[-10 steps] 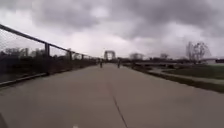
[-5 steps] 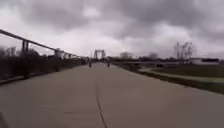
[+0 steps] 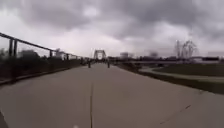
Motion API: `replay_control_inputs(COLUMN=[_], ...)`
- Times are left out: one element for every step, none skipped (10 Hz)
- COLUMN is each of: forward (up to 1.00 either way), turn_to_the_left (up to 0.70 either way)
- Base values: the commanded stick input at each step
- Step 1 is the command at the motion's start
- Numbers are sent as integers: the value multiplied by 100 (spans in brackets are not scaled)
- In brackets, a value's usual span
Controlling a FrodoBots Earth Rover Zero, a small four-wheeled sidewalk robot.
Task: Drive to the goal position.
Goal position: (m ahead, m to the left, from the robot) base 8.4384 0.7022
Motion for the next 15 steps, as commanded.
replay_control_inputs(forward=[100,100,100,100,100,100,100,100,100,100,100,100,100,100,100], turn_to_the_left=[31,0,0,0,0,0,0,0,4,23,39,14,0,0,0])
